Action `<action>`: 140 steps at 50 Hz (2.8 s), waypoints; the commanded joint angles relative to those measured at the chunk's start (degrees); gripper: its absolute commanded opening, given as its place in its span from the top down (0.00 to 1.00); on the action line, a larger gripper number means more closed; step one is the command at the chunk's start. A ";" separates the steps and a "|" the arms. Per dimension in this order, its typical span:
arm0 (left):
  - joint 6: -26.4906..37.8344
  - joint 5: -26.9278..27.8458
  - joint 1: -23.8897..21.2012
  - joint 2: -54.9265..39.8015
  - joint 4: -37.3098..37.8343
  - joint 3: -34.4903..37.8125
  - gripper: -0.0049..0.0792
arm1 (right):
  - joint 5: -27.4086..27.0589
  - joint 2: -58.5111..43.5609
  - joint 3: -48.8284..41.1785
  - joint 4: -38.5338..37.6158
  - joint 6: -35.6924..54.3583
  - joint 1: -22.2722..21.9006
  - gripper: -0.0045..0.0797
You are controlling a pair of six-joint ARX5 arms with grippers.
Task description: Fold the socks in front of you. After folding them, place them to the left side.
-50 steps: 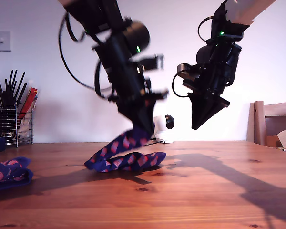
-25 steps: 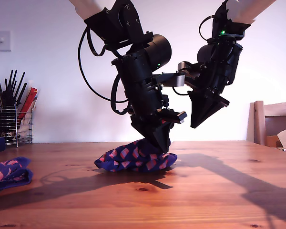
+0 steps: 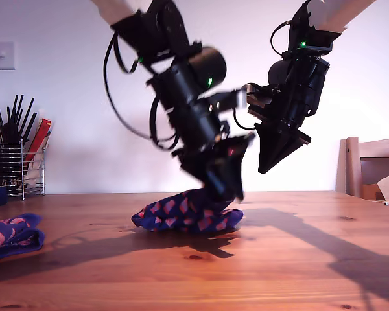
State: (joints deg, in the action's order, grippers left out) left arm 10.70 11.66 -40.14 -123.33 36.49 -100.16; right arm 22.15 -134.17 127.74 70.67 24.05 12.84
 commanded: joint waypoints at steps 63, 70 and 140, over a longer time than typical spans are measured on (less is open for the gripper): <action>0.87 -0.70 10.80 -0.87 7.23 -4.31 0.96 | 5.01 1.22 -0.57 0.33 -0.81 8.52 0.96; 0.90 -1.05 12.74 -0.87 7.72 -4.31 0.96 | 5.03 0.44 -0.72 0.79 -1.40 8.52 0.96; 0.79 4.87 15.41 -4.72 9.31 -4.28 0.96 | 4.44 -1.05 -16.35 -10.43 -1.14 9.60 0.96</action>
State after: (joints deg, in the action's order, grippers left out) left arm 11.11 15.75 -25.34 -125.32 45.25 -105.82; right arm 26.76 -134.26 112.62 60.53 22.74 22.22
